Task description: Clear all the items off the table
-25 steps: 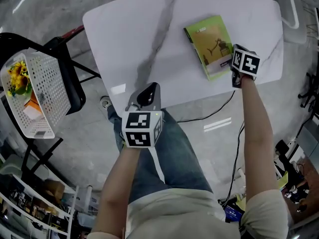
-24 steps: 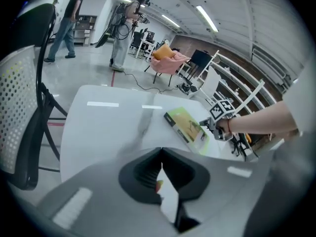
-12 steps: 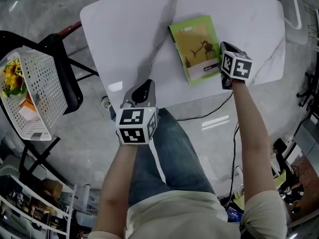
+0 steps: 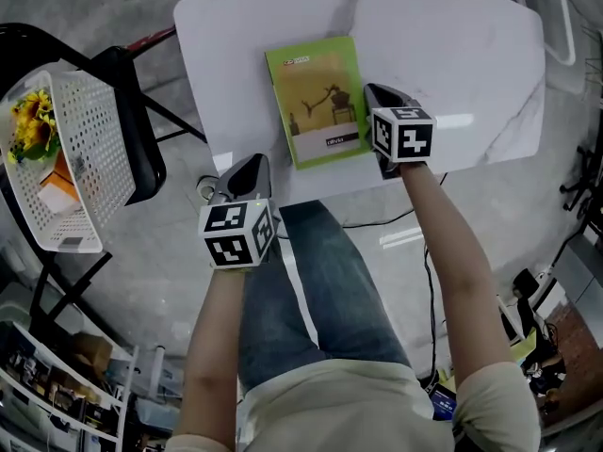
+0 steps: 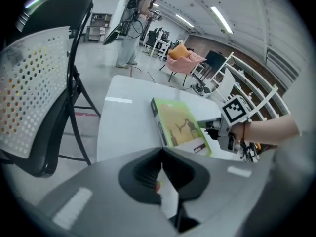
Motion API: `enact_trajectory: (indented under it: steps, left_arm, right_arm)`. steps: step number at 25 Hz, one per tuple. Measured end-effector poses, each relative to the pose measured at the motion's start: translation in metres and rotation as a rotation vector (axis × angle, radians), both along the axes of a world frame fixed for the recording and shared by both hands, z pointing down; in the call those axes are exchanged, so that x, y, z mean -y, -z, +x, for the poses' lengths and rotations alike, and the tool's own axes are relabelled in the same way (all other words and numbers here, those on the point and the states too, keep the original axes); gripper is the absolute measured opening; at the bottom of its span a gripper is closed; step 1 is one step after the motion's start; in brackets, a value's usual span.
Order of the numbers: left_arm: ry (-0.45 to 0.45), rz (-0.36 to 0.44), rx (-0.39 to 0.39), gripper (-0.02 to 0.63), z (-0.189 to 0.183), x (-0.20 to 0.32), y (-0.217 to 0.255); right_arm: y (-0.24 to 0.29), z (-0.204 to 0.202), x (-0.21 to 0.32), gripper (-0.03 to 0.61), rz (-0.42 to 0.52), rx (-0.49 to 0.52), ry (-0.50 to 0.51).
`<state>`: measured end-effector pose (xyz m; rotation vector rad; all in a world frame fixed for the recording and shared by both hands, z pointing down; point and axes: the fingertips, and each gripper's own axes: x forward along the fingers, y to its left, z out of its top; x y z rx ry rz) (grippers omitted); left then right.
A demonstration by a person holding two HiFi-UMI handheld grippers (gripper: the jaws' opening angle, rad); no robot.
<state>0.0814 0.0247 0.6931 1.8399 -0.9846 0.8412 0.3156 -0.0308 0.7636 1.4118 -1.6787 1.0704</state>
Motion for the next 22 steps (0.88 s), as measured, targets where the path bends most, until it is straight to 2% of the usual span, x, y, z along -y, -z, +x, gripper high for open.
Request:
enact_trajectory:
  steps: [4, 8, 10, 15, 22]
  left_arm:
    - [0.063, 0.001, 0.019, 0.009, -0.034, 0.002, -0.003]
    - [0.062, -0.004, 0.031, 0.011, -0.055, 0.002, -0.005]
    - [0.057, -0.015, 0.03, 0.066, -0.069, 0.002, -0.012]
    - [0.082, -0.024, -0.007, 0.074, -0.094, 0.012, -0.016]
    - [0.089, -0.032, -0.033, 0.078, -0.116, 0.028, -0.022]
  right_arm:
    - [0.002, -0.039, 0.005, -0.002, 0.014, 0.051, 0.013]
    - [0.007, -0.065, 0.007, -0.002, 0.014, 0.081, 0.018]
    - [0.005, -0.081, 0.01, -0.002, 0.018, 0.088, 0.023]
    - [0.003, -0.113, 0.021, -0.002, 0.032, 0.1, 0.051]
    - [0.007, -0.162, 0.035, -0.002, 0.056, 0.095, 0.201]
